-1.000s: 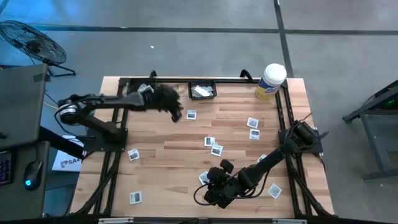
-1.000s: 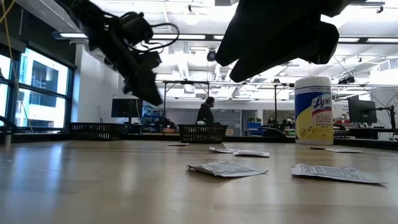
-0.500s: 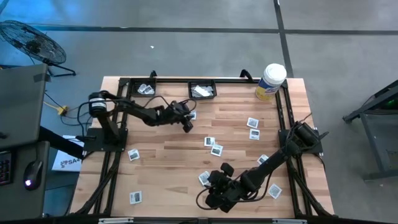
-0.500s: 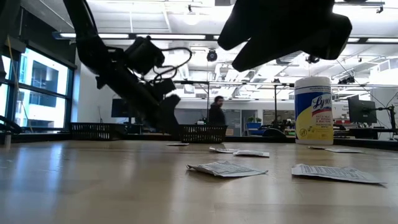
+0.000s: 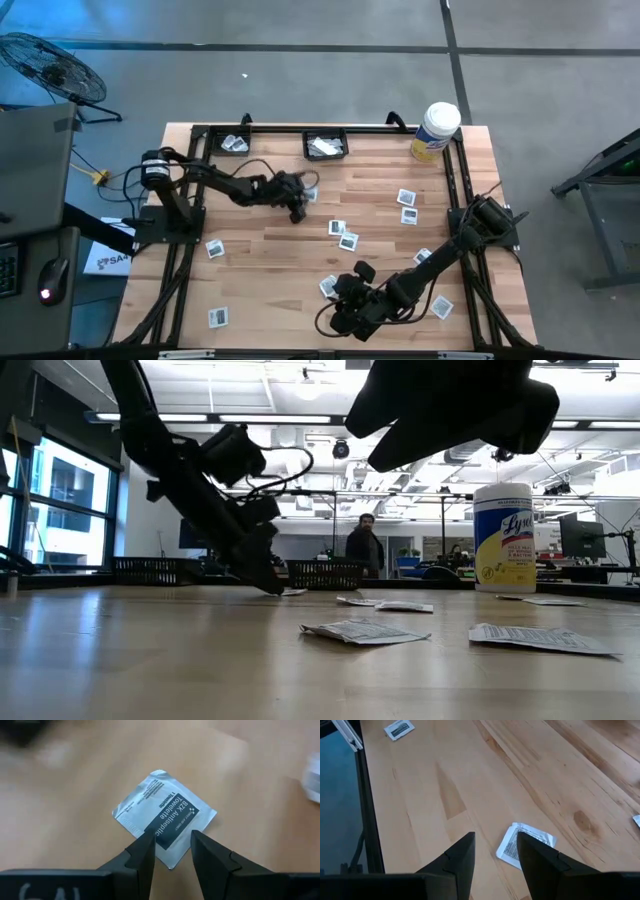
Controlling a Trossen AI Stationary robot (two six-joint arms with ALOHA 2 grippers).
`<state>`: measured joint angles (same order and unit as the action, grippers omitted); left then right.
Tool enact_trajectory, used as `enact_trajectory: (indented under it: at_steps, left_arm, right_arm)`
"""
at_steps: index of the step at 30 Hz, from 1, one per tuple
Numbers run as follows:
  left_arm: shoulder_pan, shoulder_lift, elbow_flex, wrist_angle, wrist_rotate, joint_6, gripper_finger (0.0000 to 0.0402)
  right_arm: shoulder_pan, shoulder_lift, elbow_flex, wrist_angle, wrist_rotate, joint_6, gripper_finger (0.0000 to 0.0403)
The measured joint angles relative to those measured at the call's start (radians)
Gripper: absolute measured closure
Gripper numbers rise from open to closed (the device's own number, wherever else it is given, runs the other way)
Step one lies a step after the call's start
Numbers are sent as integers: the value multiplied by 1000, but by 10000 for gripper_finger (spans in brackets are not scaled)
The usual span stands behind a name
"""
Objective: Pick & Place First Aid Supplies
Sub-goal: Put the gray towelette pack into the left black bin
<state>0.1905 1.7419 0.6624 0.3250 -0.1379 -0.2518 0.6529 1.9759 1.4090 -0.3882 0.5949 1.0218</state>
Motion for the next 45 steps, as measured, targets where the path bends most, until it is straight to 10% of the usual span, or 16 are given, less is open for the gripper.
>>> enact_trajectory:
  at_steps: [17,34,45]
  left_arm:
    - [-332,-61,-3,0,-36,-32,278]
    - [-165,-157,17,15,466,256,278]
    - [-142,-78,156,-106,517,492,278]
  right_arm:
    - [2,0,0,7,0,-1,263]
    - [55,-2,0,12,-8,-77,263]
    - [72,-4,0,15,-4,-113,263]
